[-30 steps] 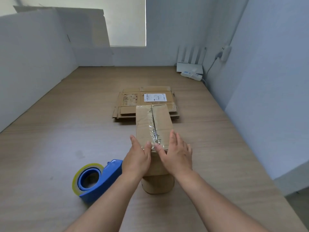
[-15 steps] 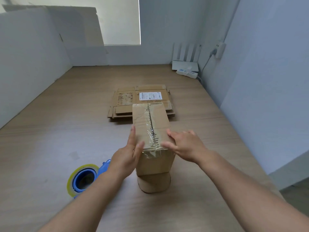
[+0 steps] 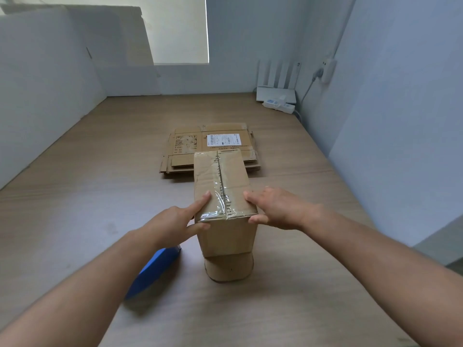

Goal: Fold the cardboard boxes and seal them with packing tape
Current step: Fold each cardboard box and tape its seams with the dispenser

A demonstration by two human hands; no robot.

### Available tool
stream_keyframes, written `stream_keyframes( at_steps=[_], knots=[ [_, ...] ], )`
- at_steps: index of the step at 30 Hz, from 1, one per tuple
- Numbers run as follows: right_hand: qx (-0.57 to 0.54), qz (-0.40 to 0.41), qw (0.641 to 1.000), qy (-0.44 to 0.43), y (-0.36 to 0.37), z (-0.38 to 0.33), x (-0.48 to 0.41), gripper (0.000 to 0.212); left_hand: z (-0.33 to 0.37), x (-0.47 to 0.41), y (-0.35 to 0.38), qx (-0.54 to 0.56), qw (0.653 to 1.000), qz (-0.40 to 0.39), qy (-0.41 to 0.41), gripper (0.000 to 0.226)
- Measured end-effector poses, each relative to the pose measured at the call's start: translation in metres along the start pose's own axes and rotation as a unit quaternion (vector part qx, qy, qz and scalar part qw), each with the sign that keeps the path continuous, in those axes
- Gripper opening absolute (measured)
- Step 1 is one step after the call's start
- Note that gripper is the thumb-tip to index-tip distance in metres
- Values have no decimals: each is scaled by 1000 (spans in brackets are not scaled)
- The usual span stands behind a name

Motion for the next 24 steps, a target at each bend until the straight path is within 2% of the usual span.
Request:
stream_keyframes(
  at_steps=[2,5,8,11,15,19,24],
  knots=[
    [-30,-25,999,-7,-2,7,2,56,-2,1,-4,7,1000,-25,13,75],
    [9,-69,998,7,-12,20,7,76,-6,4,-16,15,997,-75,24,81],
    [86,-29,996,-14,-18,18,6,65,-8,4,-29,-21,995,-92,33,81],
    [151,29,987,-45,-19,8,1,52,-8,2,-32,-125,990,-48,33,83],
    [177,55,981,-52,-10,8,0,54,-6,1,-22,-177,984,11,22,86],
    [189,80,977,-51,-2,4,-3,67,-7,1,-12,-161,986,51,9,86],
    [173,116,977,-41,2,2,-6,65,-4,0,-2,-81,993,82,-13,81]
  ],
)
Point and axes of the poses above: each hand's wrist, its own x-axis away from the middle knuckle, its own y-axis out of the palm, z = x × y, the point moved 1 cm from there along -x, towards the middle knuckle, and after that the axes turned 6 degrees about -z, right-handed, at the moved point
